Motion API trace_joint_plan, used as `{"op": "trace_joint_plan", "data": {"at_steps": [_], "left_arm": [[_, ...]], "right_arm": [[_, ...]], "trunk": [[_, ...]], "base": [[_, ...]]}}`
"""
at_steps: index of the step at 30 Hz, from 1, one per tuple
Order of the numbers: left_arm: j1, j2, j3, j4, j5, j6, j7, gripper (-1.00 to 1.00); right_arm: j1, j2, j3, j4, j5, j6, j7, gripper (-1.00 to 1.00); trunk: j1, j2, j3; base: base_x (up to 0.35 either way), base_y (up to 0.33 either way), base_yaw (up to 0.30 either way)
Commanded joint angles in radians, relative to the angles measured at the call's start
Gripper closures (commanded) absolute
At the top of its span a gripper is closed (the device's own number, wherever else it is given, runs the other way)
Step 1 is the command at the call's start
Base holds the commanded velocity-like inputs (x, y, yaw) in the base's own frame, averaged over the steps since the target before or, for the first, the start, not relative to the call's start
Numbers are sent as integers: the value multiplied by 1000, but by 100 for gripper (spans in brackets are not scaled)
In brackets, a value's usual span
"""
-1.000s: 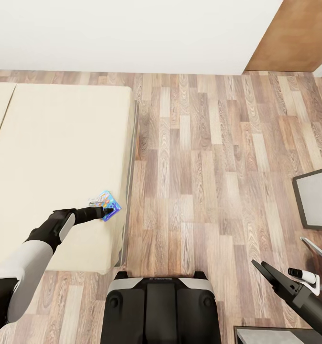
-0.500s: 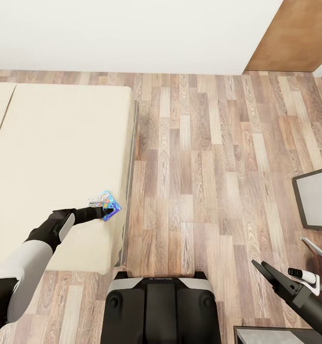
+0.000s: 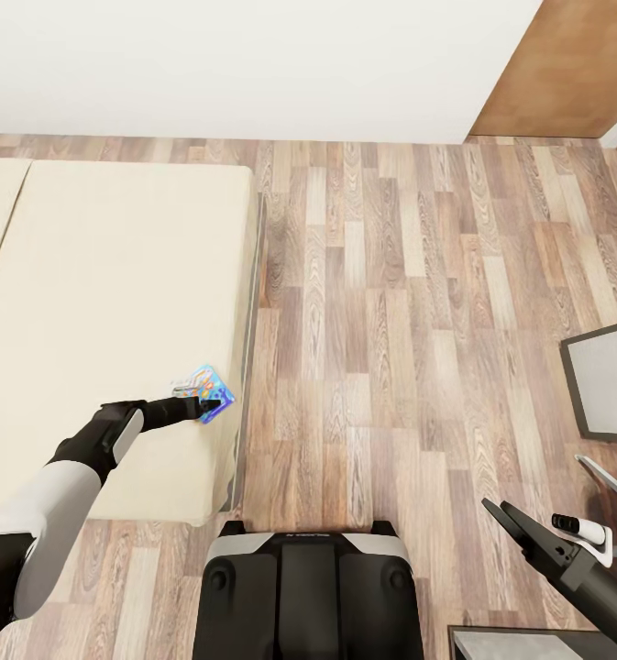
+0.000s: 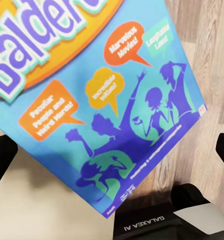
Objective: Put all the toys in the child's room - the three board games (two on the bed and one on the table), the two jigsaw puzzles on the table, and the tennis ball on the table - inside the toy box on the table in the child's room.
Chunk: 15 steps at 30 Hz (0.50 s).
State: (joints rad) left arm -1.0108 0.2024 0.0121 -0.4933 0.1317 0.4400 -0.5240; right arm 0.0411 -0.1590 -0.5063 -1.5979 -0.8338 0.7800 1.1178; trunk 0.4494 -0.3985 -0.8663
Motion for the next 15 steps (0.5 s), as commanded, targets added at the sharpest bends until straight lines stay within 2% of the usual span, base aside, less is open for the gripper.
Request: {"op": "trace_joint_plan", "data": {"at_steps": [1, 15], "left_arm": [[0, 0, 1, -1, 9, 9, -1, -100], [0, 0, 0, -1, 9, 10, 1, -100]], "right_arm": [[0, 0, 0, -1, -5, 6, -1, -100], [0, 0, 0, -1, -5, 7, -1, -100]], "trunk": [[1, -2, -1], [1, -2, -1]], "base": [[0, 0, 0], [0, 0, 0]]}}
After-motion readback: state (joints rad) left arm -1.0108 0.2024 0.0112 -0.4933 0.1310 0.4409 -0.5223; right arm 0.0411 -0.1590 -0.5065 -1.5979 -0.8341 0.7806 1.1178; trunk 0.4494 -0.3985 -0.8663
